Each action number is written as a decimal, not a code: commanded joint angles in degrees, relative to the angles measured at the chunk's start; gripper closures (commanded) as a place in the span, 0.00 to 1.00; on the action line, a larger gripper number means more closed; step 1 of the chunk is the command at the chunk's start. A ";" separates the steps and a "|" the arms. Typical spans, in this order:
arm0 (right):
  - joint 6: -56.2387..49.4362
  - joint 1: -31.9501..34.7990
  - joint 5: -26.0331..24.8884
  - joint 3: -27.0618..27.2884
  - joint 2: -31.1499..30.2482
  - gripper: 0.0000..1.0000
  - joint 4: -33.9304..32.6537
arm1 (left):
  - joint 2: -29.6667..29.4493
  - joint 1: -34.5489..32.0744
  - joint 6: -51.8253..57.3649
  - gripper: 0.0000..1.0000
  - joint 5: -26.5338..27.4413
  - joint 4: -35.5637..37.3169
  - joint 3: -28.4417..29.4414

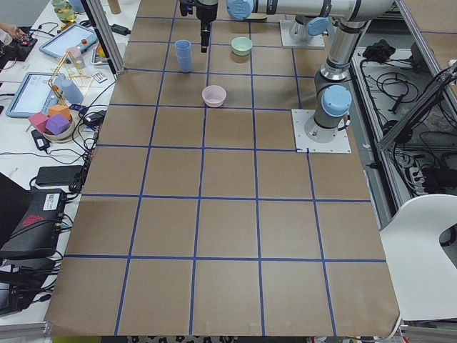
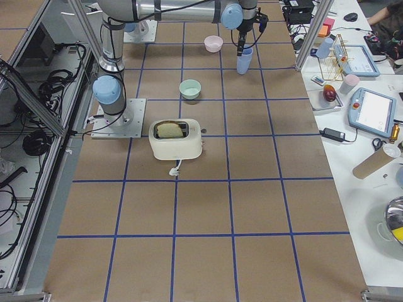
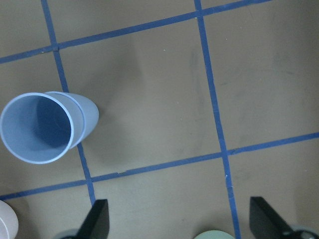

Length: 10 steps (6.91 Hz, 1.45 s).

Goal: Stack blue cups with both arms

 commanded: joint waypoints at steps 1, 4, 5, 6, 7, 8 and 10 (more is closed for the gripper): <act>-6.69 -4.03 -0.31 9.75 -9.02 0.00 1.48 | 0.03 0.02 0.00 0.00 0.01 0.00 0.00; -12.70 -6.07 -5.06 14.55 -16.88 0.00 8.75 | 0.03 -0.07 0.00 0.00 0.09 0.00 0.00; -12.70 -6.07 -4.53 14.03 -17.23 0.00 9.12 | 0.03 0.02 0.00 0.00 0.01 0.00 0.00; -12.79 -6.07 -4.18 12.72 -17.15 0.00 12.00 | 0.03 0.02 0.00 0.00 0.00 -0.09 0.00; -12.79 -5.98 -3.83 11.48 -17.15 0.00 12.90 | 0.03 -0.07 0.00 0.00 0.09 -0.09 0.00; -12.70 -5.98 -3.30 11.38 -17.06 0.00 12.91 | 0.03 -0.07 0.00 0.00 0.01 -0.09 0.00; -12.70 -5.98 -2.33 11.12 -16.97 0.00 12.82 | -0.06 -0.07 0.00 0.00 0.00 0.00 0.00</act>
